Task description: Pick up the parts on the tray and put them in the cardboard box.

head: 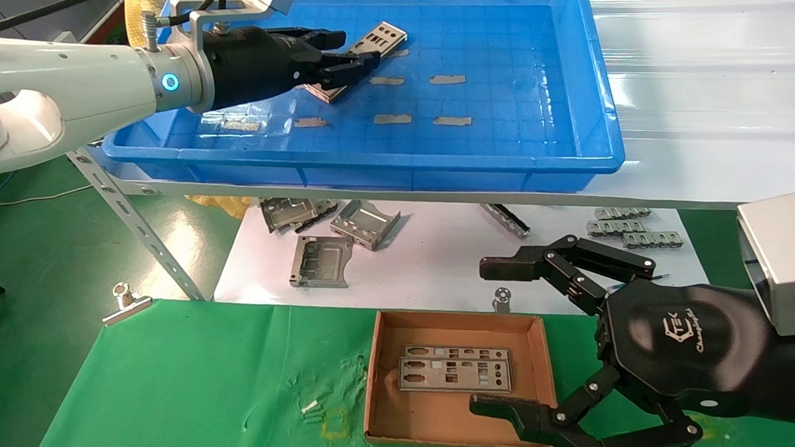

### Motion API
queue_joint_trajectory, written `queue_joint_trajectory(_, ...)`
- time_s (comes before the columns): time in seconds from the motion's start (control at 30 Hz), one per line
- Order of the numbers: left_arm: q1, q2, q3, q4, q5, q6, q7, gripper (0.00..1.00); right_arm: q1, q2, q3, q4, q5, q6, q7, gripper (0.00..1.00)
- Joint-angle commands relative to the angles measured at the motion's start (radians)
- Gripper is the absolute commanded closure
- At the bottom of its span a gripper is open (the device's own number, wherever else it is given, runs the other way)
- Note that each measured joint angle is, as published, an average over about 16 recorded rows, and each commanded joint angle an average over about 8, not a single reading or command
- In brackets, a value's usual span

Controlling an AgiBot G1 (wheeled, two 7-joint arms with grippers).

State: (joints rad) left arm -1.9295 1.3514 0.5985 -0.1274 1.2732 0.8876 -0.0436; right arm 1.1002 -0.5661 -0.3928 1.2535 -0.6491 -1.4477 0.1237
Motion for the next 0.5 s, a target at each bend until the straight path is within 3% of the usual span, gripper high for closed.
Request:
queue_joint_trajectory(0.03, 0.003, 0.0, 0.002, -0.003, -0.003, -0.006, 0.002, 1.0, 0.0, 0.0, 0.0, 0.0, 0.0, 0.0, 0.0, 0.0)
queue_joint_trajectory(0.5, 0.001, -0.004, 0.009, -0.006, -0.029, -0.012, 0.022, 1.0, 0.0, 0.0, 0.0, 0.0, 0.0, 0.0, 0.0, 0.0)
